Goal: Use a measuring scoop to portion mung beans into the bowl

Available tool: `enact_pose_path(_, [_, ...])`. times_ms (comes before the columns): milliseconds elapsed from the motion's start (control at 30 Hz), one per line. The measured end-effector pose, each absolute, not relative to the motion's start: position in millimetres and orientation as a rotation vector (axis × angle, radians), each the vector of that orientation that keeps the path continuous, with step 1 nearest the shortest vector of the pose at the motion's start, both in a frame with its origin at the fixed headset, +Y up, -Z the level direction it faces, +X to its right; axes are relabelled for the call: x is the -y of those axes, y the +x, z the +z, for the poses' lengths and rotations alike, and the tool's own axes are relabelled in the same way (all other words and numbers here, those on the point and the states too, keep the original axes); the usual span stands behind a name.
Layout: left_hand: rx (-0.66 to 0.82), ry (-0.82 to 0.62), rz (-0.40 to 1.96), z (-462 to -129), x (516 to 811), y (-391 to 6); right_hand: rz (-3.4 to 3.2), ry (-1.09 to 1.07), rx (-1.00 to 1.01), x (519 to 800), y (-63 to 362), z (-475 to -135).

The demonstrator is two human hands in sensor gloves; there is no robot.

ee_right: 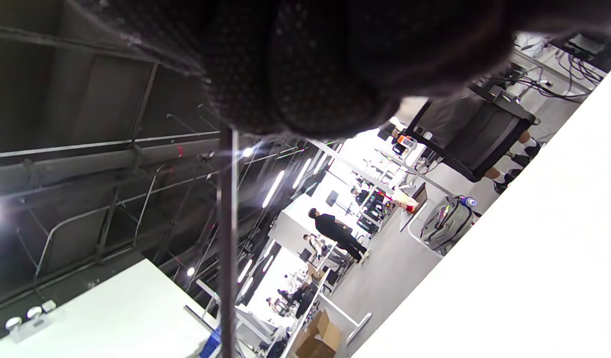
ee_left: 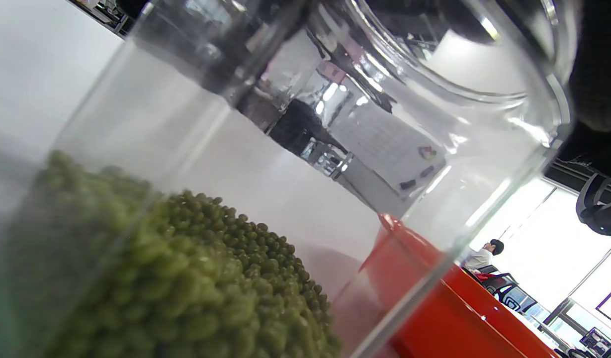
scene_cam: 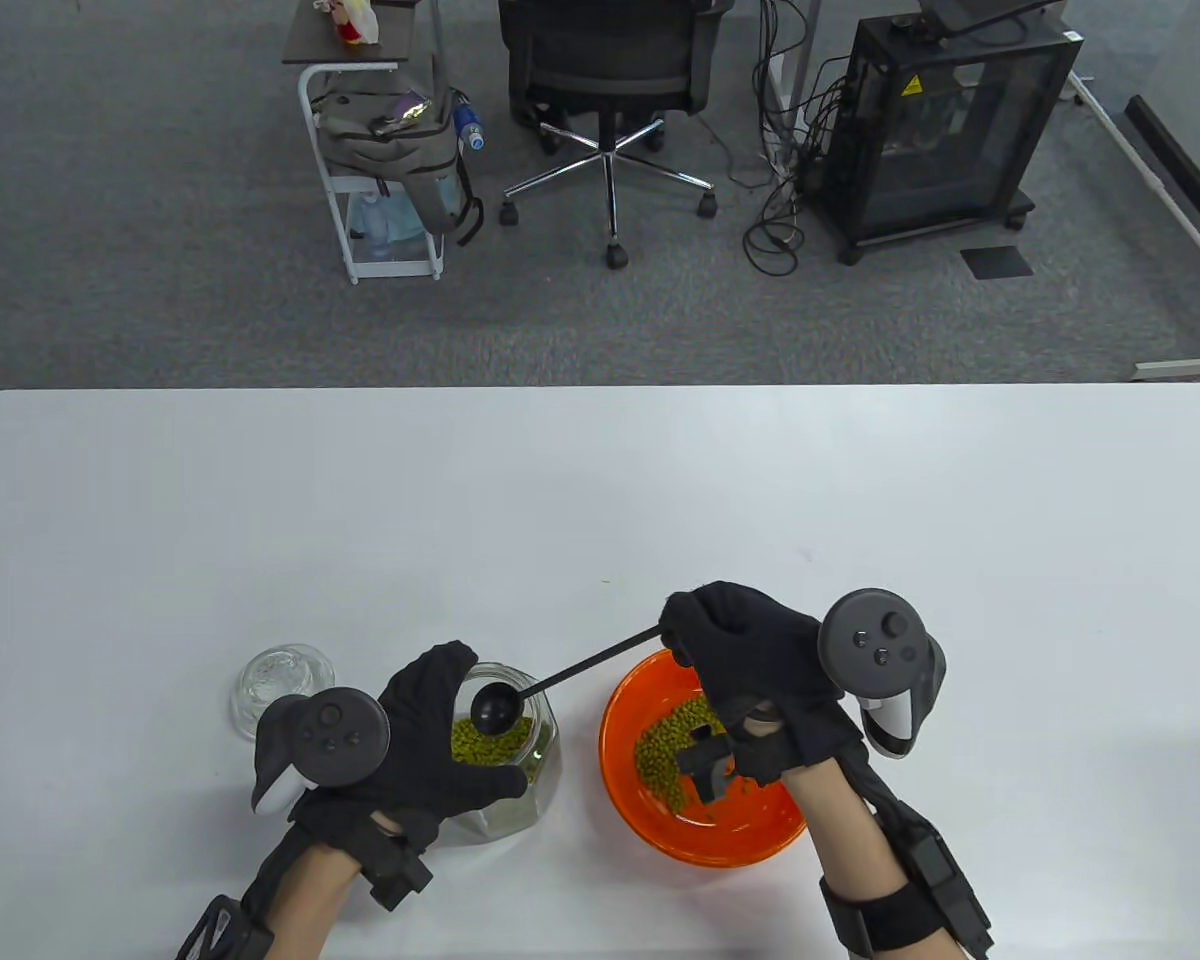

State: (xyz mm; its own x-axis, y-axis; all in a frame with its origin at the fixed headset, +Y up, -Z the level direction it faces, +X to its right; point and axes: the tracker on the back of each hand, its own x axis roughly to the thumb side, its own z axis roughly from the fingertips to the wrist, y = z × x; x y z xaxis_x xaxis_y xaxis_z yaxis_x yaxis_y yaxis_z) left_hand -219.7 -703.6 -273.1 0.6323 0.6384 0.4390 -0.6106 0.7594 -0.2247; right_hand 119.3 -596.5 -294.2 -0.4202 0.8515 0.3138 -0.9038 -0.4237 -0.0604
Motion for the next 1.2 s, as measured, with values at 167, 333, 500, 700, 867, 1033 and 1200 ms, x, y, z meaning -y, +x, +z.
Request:
enact_pose_path(167, [0.524,-0.056,0.715,-273.1,703.6,-219.7,2.127,0.340,0.328,588.0,96.9,-290.6])
enact_pose_path(333, [0.524,-0.057,0.714,-273.2,703.7,-219.8,2.269,0.442,0.400,579.8,67.1,-283.2])
enact_pose_path(500, [0.524,-0.057,0.714,-273.2,703.7,-219.9,2.407,0.539,0.487,575.4,41.2,-276.0])
enact_pose_path(700, [0.524,-0.057,0.714,-273.2,703.7,-219.9,2.516,0.655,0.603,573.4,12.9,-264.1])
enact_pose_path(867, [0.524,-0.057,0.714,-273.2,703.7,-219.9,2.614,0.770,0.727,580.5,-8.4,-254.0])
enact_pose_path(1033, [0.525,-0.057,0.713,-273.2,703.8,-220.0,2.639,0.880,0.785,598.0,-21.7,-250.5])
enact_pose_path(1200, [0.525,-0.057,0.714,-273.3,703.9,-220.1,2.545,0.827,0.665,619.6,-17.5,-260.9])
